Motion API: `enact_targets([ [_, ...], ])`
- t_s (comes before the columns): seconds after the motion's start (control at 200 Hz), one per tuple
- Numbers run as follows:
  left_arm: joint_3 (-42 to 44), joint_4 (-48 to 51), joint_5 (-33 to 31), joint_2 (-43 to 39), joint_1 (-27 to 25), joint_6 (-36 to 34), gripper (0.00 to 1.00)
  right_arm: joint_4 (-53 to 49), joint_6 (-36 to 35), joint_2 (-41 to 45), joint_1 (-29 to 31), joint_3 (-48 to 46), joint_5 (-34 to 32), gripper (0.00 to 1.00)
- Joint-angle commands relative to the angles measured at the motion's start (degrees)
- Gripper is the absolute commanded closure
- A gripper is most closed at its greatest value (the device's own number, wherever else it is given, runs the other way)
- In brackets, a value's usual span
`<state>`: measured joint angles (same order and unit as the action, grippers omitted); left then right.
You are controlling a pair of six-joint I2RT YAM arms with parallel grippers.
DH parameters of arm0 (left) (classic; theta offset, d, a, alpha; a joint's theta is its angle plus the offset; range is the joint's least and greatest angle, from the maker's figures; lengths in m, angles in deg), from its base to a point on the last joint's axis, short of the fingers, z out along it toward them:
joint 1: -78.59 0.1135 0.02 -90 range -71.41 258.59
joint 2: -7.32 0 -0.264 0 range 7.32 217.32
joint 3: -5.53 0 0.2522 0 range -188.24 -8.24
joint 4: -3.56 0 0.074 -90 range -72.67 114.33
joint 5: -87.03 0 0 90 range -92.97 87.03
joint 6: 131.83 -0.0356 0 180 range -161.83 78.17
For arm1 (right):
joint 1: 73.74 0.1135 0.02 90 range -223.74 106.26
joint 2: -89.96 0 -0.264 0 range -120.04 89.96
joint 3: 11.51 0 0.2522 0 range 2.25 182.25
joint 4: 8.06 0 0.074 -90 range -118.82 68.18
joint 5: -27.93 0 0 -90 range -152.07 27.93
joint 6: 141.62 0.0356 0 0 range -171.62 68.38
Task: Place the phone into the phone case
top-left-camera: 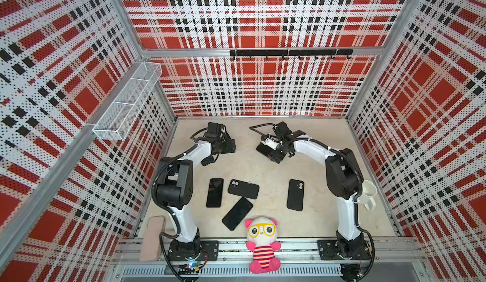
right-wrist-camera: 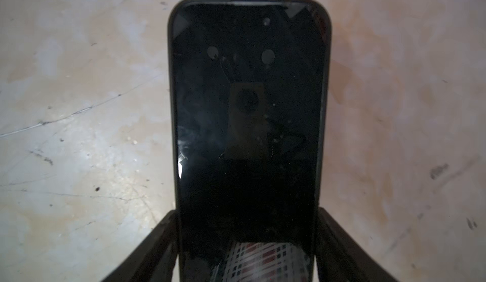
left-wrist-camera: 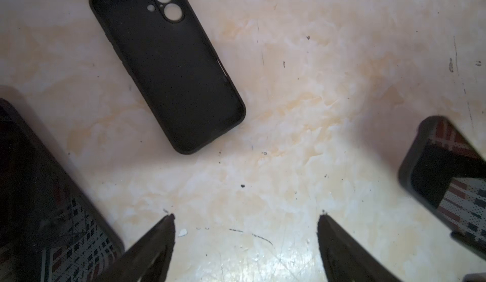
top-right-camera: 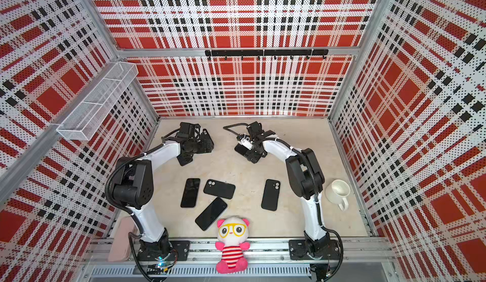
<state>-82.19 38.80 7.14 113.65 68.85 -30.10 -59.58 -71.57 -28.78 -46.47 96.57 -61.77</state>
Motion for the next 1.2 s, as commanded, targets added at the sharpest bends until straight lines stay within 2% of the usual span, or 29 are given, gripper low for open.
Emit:
enact_targets([
  [0.0, 0.6, -0.1, 0.8, -2.0, 0.4, -0.4, 0.14, 5.0, 11.3, 3.7, -4.0, -0.3, -4.9, 0.49],
  [0.135, 0.6, -0.1, 0.9, -1.9, 0.4, -0.2, 0.14, 8.0, 19.8, 4.3, -9.2, -0.9, -4.8, 0.52],
  [0.306, 0.6, 0.0, 0.5, -2.1, 0.2, -0.4, 0.15, 8.0, 26.8, -0.5, -15.3, 4.0, -4.0, 0.56],
  [0.591, 0.7, 0.1, -0.7, -2.2, -1.0, -0.7, 0.15, 5.9, 29.8, -11.5, -20.4, 14.6, -1.9, 0.56],
  [0.797, 0.7, 0.3, -1.0, -2.3, -1.4, -0.8, 0.15, 5.7, 31.0, -14.9, -21.6, 16.8, -1.6, 0.54],
  [0.947, 0.6, 0.3, -0.9, -2.5, -1.5, -0.8, 0.16, 4.7, 31.7, -16.2, -21.9, 17.2, -1.9, 0.43],
  [1.082, 0.6, 0.3, -1.0, -2.8, -1.8, -1.0, 0.16, 3.2, 32.2, -15.5, -22.1, 17.4, -1.0, 0.15],
  [1.142, 0.6, 0.6, -1.4, -3.0, -1.9, -1.1, 0.16, 1.6, 31.5, -13.7, -22.1, 17.5, -1.3, 0.08],
  [1.197, 0.7, 0.6, -1.8, -3.2, -2.2, -1.3, 0.16, -0.2, 31.0, -11.0, -22.1, 16.7, -2.2, 0.05],
])
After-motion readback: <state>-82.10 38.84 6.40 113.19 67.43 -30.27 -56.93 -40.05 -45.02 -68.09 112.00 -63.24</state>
